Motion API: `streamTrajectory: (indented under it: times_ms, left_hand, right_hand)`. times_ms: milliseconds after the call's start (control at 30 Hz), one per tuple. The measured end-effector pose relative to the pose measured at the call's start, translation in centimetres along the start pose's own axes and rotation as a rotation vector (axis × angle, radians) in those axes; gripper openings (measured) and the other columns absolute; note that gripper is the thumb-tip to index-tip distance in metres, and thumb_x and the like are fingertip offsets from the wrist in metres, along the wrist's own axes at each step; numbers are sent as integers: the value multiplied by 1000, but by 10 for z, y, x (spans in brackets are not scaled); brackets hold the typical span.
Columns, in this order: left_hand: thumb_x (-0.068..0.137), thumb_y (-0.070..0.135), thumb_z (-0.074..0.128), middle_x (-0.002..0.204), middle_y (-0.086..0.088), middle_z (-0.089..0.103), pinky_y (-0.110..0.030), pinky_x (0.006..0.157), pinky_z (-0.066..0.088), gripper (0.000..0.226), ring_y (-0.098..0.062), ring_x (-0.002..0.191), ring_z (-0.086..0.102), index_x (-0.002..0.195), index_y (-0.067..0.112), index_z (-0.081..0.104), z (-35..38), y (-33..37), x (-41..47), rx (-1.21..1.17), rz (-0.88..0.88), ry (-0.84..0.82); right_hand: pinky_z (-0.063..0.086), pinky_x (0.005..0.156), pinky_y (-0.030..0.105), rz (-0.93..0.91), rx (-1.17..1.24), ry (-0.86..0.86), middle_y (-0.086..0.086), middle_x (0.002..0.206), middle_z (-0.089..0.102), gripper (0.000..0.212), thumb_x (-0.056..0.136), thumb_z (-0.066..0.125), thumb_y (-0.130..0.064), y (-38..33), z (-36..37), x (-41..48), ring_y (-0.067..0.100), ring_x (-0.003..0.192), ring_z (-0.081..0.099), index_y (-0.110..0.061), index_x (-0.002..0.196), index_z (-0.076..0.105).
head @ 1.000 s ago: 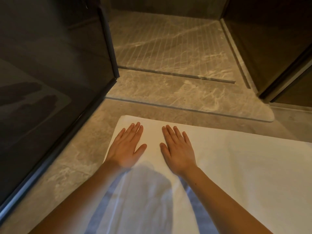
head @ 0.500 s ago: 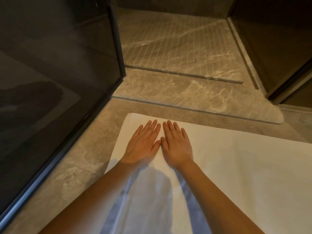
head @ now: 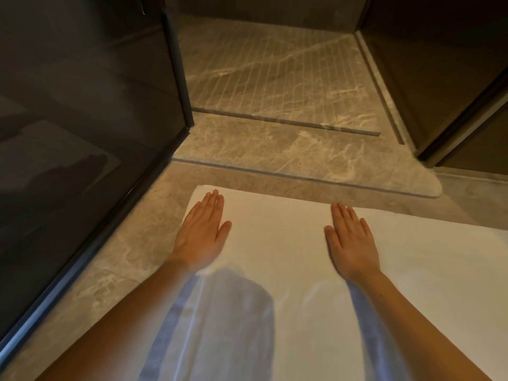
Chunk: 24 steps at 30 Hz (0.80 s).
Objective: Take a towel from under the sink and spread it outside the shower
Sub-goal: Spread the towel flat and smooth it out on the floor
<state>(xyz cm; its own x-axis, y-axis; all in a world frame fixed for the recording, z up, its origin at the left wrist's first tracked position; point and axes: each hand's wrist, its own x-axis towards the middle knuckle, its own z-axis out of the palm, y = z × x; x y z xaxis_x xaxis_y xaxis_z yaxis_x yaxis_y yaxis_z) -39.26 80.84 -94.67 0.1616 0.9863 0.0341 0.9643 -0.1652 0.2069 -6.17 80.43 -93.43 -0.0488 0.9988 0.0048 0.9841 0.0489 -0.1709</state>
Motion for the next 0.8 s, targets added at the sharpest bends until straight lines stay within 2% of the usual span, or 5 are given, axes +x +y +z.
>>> streamTrajectory:
  times_ms: [200,367,533,667,800]
  left_hand:
    - [101,42,15,163,-3,-8,-29,119,-8,63,-13,148,-11,154,12,-3,-19,11,-3,-24,-55,-86]
    - [96,43,3,162,-1,2,-33,120,-5,64,-14,148,-4,153,14,4,-32,45,-55,31,207,-1]
    - [100,34,14,162,-6,-4,-32,118,-12,60,-19,149,-7,153,12,-4,-15,58,-79,166,136,-92]
    - [87,34,-10,162,-5,-7,-33,119,-11,68,-18,148,-11,150,12,-11,-5,49,-90,181,144,-96]
    - [96,40,3,161,-6,8,-34,120,0,65,-19,149,5,153,9,12,-8,45,-94,31,91,-20]
  right_hand:
    - [1,120,36,57,-41,-129,2,164,-1,57,104,16,-36,-11,-21,4,16,150,-2,-14,155,1]
    - [0,119,33,-112,209,19,3,162,13,54,105,23,-31,-112,-25,-35,17,150,7,-13,155,13]
    - [-1,121,32,-162,382,-95,2,162,14,53,104,22,-27,-187,3,-71,16,150,7,-15,155,14]
    - [-5,121,34,-210,207,-107,0,163,4,56,104,15,-36,-173,20,-77,15,150,-2,-18,156,6]
    - [-9,120,34,-197,83,-94,-2,163,-1,58,102,11,-40,-140,21,-81,15,150,-6,-19,156,0]
